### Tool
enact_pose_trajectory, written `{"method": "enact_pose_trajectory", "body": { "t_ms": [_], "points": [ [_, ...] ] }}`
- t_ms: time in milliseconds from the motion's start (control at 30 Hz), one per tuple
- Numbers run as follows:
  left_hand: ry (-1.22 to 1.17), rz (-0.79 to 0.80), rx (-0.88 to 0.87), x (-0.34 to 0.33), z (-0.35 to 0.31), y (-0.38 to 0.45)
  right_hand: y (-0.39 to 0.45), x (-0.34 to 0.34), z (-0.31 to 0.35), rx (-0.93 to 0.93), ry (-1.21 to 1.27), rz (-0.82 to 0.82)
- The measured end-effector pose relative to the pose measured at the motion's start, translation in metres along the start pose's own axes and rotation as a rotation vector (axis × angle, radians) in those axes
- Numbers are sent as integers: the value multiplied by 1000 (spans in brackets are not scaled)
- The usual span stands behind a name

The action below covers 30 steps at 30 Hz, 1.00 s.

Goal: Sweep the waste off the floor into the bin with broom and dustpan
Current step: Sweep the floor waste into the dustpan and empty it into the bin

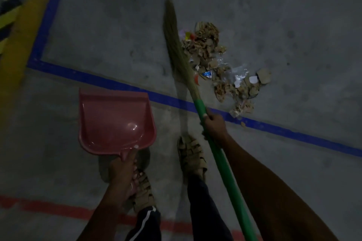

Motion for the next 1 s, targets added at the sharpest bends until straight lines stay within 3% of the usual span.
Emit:
{"method": "enact_pose_trajectory", "body": {
  "t_ms": [233,433,600,900,1000],
  "points": [
    [68,74,-16,-24,4,-5,-63,82,-121,64,-91,-215],
    [143,129,-28,-39,19,-9,-112,104,-151,258,-42,-290],
    [236,106,-44,-51,20,-9,-99,111,-128,378,77,-309],
    [277,152,-40,-121,-1,-22,35,112,1,268,231,-148],
    [282,157,-86,-143,-9,-29,69,114,21,151,264,-124]
  ]
}}
Point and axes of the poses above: each hand's wrist, its own y-axis towards the middle knuckle, its own x-axis out of the back of the hand, z = x × y, the point moved 9 cm from there along y, towards the middle knuckle, and after that the axes turned 5 degrees about y, right-handed, at the moved point
